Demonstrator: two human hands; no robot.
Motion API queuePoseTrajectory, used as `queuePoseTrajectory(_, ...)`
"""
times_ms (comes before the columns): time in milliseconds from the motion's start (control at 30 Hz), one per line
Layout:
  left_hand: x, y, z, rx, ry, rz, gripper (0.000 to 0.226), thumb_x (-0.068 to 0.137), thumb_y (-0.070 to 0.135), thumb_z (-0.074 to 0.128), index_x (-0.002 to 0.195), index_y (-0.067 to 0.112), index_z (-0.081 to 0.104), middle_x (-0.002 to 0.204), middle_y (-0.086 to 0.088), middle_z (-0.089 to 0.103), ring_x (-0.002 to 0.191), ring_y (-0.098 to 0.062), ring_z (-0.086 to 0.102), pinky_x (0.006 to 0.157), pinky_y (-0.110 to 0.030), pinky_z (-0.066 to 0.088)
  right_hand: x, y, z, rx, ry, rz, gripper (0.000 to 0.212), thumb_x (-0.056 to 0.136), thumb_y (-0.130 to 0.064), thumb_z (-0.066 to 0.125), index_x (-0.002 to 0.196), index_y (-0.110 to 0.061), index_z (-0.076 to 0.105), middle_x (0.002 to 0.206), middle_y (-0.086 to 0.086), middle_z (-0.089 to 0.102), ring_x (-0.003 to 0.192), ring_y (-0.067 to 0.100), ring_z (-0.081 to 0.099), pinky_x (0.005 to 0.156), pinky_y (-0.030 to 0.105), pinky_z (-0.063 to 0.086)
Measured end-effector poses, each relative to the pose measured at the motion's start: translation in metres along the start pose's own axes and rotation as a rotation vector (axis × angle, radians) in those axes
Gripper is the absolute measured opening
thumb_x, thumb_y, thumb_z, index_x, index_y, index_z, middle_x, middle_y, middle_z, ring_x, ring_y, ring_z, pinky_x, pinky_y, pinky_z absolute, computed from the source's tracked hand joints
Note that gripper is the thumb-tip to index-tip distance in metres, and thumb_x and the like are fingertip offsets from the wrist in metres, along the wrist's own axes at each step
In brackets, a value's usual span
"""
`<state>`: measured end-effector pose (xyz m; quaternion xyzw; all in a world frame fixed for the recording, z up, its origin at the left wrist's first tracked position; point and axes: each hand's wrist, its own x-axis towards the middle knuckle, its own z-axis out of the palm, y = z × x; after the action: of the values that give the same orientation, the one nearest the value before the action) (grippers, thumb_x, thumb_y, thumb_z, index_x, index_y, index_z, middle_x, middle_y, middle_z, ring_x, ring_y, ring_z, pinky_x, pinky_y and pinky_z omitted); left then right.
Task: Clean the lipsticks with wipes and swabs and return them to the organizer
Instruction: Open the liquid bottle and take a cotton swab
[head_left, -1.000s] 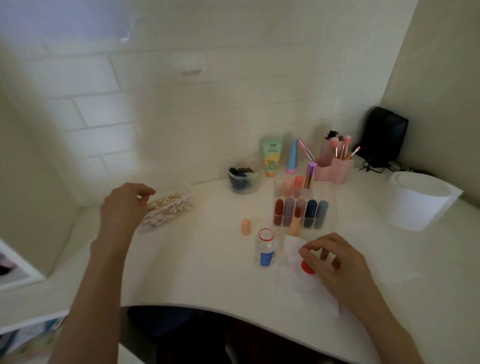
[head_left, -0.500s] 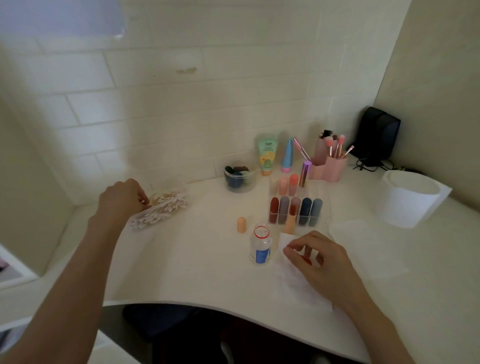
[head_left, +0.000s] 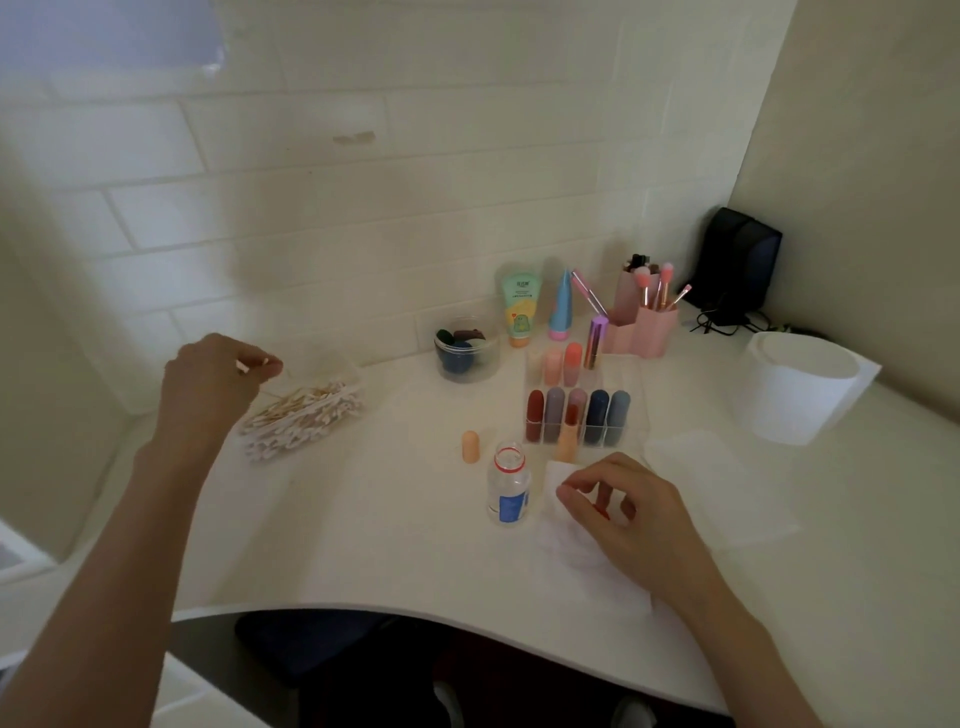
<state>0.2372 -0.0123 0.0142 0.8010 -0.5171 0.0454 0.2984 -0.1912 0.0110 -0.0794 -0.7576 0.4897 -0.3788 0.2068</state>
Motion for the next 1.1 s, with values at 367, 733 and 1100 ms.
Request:
queuePoseTrajectory(367,-0.092,0.107,-0.017,-0.895,-0.351,0.216,0.013,0.077,0.015,0.081,0.086,0.006,0.075,0.062,-0.006,0.065,0.049,-0.011,0.055,0.048,-0.014,0.038,-0.002,-0.015,-0.013,0.119,0.059,0.024,0.005,0.089,-0.032,0.076,0.091,-0.035,0.072,0.087,-0.021,0.066,0.084,0.008,0.063,0.066,0.01,0.044)
queuePoseTrajectory(733,-0.136,0.156,0.013,-1.139,-0.482,0.239,0.017,0.074,0.007,0.077,0.087,-0.002,0.072,0.069,-0.014,0.068,0.051,-0.016,0.055,0.051,-0.017,0.042,0.003,-0.079,-0.025,0.447,0.012,-0.134,0.023,0.09,-0.027,0.078,0.111,-0.021,0.074,0.093,-0.013,0.075,0.086,0.017,0.071,0.06,0.027,0.048)
queuePoseTrajectory(1100,-0.146,0.163,0.021,-1.131,-0.434,0.181,0.03,0.073,-0.003,0.081,0.1,0.007,0.072,0.075,-0.011,0.076,0.049,-0.02,0.061,0.052,-0.018,0.048,0.004,-0.074,-0.014,0.399,-0.012,-0.118,0.038,0.095,-0.014,0.072,0.131,-0.026,0.067,0.088,-0.014,0.073,0.084,0.015,0.067,0.066,0.016,0.046)
